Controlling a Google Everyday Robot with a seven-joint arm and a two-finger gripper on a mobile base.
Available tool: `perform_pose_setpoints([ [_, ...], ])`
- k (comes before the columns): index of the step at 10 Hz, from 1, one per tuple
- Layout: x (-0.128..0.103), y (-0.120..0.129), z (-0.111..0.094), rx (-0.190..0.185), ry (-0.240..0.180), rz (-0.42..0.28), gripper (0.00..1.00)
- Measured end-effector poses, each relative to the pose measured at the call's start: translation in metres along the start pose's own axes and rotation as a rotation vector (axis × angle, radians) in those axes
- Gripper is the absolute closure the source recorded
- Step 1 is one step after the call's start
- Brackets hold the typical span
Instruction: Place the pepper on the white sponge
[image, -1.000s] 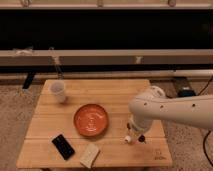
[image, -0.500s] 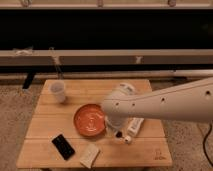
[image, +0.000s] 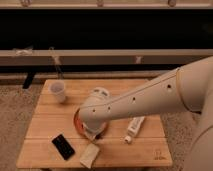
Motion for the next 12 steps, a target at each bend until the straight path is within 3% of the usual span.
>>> perform_pose_setpoints([
  [3, -0.001, 0.021, 0.014, -0.025, -0.023, -0.041, 1.00],
  [7, 0.007, 0.036, 0.026, -0.042, -0.058, -0.019, 1.00],
  [12, 0.012, 0.067, 0.040, -0.105, -0.089, -0.019, 1.00],
])
